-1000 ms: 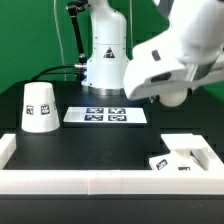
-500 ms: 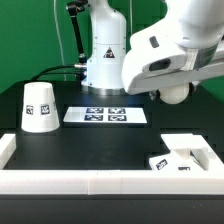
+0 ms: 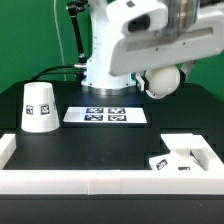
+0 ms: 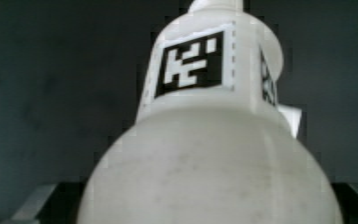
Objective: Assemble lamp
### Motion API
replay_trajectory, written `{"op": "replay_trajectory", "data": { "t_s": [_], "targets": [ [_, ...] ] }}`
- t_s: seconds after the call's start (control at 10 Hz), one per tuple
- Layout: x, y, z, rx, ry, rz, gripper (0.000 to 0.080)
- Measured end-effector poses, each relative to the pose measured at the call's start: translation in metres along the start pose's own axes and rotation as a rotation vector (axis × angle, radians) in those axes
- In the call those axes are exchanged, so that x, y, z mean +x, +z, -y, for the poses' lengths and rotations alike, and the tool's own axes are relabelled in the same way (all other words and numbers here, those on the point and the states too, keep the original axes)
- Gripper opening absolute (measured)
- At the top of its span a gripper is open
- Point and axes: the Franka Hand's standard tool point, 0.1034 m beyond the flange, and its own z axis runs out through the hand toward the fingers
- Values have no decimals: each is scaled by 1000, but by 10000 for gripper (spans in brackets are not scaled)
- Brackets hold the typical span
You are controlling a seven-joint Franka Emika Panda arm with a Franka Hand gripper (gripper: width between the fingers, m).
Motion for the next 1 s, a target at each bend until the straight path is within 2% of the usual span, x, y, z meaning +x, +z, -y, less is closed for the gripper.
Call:
{"op": "replay_trajectory", "data": {
  "t_s": [0.1,0.2,0.3,0.5,0.7,0.9,1.0],
  "targets": [
    [5,2,-2,-17,5,-94,579],
    [1,7,-3,-23,8,-125,579],
    [8,4,-7,-41,10,-214,579],
    [10,3,-15,-77,0,-352,579],
    [23,-17,-18,-107,8,-480,579],
    [27,-19,-27,-163,-3,-639,579],
    [24,-16,-30,-180,-3,-670,579]
  ]
}}
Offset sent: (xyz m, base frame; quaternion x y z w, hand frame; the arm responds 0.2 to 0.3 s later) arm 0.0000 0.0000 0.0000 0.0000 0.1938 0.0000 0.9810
